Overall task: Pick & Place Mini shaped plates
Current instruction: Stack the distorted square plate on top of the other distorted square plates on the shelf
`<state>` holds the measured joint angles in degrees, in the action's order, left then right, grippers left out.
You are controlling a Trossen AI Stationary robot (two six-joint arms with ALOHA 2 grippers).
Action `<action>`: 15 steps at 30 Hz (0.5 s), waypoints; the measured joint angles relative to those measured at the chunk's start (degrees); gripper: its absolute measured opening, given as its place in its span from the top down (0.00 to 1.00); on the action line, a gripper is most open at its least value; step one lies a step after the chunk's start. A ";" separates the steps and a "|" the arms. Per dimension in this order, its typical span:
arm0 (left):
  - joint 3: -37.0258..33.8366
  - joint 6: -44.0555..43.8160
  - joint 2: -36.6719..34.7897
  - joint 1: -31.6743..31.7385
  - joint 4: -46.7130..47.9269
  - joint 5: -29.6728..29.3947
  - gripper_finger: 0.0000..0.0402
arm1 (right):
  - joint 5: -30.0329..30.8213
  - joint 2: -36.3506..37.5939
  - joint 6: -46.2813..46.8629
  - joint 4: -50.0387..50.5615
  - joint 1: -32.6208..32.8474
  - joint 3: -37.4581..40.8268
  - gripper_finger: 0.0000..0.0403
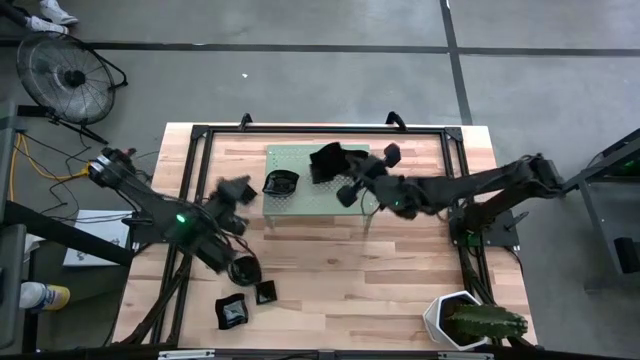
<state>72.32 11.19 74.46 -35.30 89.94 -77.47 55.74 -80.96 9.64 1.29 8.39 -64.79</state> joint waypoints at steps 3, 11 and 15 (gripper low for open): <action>-0.06 -4.33 -5.07 0.01 -0.17 2.88 0.63 | -4.47 2.41 5.99 5.90 -2.88 0.00 1.00; -5.16 -12.97 -15.93 -0.82 -1.16 6.89 0.63 | -19.34 4.53 11.46 14.96 -9.52 0.00 1.00; -9.65 -12.88 -19.09 -0.74 -4.86 7.67 0.63 | -27.17 5.51 9.82 17.88 -12.58 0.00 1.00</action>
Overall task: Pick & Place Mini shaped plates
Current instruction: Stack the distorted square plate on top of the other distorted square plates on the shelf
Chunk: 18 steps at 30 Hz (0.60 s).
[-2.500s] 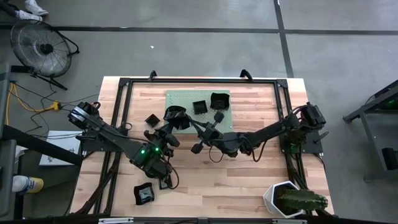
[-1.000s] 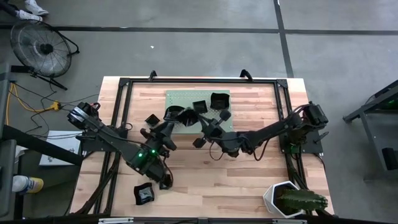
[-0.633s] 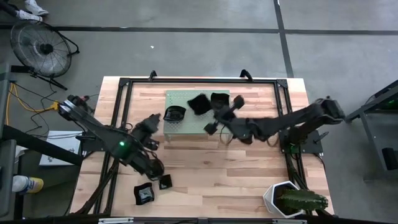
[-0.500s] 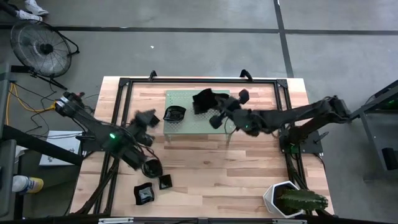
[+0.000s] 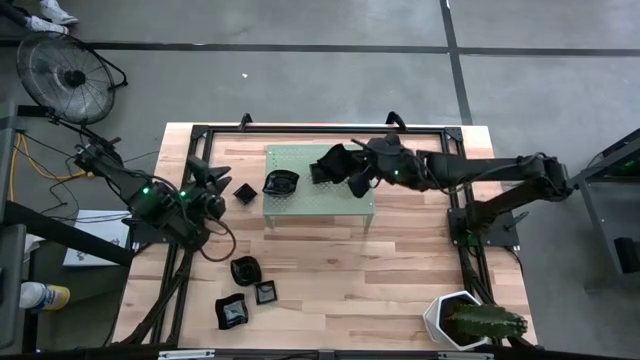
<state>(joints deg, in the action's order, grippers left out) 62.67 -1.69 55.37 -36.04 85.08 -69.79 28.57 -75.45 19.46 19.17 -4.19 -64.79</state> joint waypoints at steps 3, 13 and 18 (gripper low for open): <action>-2.55 0.01 -1.08 0.00 -1.38 0.79 0.63 | -9.90 1.73 -5.46 0.97 -3.15 -0.08 1.00; -6.91 -0.09 -1.13 -0.02 -3.49 1.25 0.63 | -36.19 4.62 -14.73 12.79 -19.92 -7.12 1.00; -7.36 -0.09 -1.15 -0.02 -4.59 0.59 0.63 | -51.83 4.56 -23.90 15.69 -27.47 -8.78 1.00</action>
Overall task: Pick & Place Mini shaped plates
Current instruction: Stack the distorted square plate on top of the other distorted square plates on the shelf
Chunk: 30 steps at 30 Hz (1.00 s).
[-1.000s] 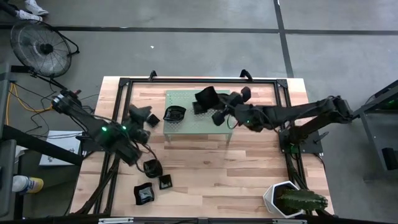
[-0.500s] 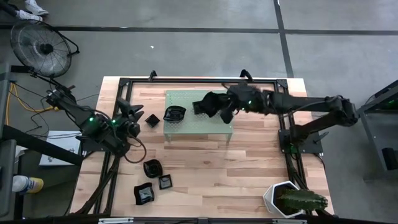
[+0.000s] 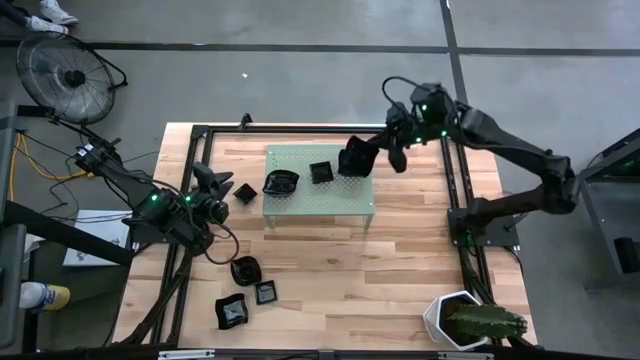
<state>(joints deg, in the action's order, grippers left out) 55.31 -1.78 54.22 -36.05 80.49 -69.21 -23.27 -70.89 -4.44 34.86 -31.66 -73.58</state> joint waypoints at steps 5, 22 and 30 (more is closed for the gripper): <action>0.00 0.00 0.00 0.00 -1.29 -0.06 0.63 | -4.37 -1.14 -4.56 0.53 -4.92 0.26 1.00; 0.00 -0.03 0.00 0.00 -4.11 1.37 0.63 | -11.56 -11.18 -11.62 1.70 -7.13 0.35 1.00; 0.00 -0.07 0.02 0.00 -4.25 2.88 0.63 | -8.24 -12.04 -12.55 1.53 -7.11 0.35 1.00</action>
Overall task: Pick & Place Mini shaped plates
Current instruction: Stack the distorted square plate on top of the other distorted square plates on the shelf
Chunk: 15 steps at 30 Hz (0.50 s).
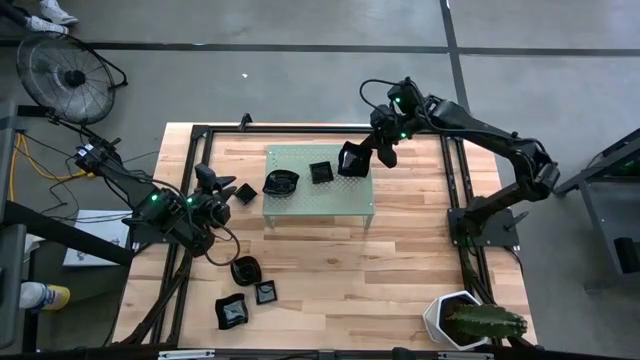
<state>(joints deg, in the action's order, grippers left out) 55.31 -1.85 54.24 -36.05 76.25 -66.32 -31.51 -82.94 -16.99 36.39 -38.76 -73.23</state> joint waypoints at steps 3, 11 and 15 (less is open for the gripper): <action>-0.01 0.00 0.00 0.00 0.00 0.00 0.63 | 1.46 0.00 -0.02 0.36 0.00 0.00 1.00; 0.00 0.00 0.00 0.00 0.04 -0.02 0.63 | 1.58 0.00 0.06 0.23 0.00 0.00 1.00; 0.00 0.02 0.00 0.00 0.13 0.23 0.63 | 1.58 0.00 0.63 -0.15 0.05 0.00 0.97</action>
<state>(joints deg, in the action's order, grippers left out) 55.31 -1.83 54.24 -36.05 76.38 -66.09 -29.93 -82.94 -16.36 36.24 -38.71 -73.23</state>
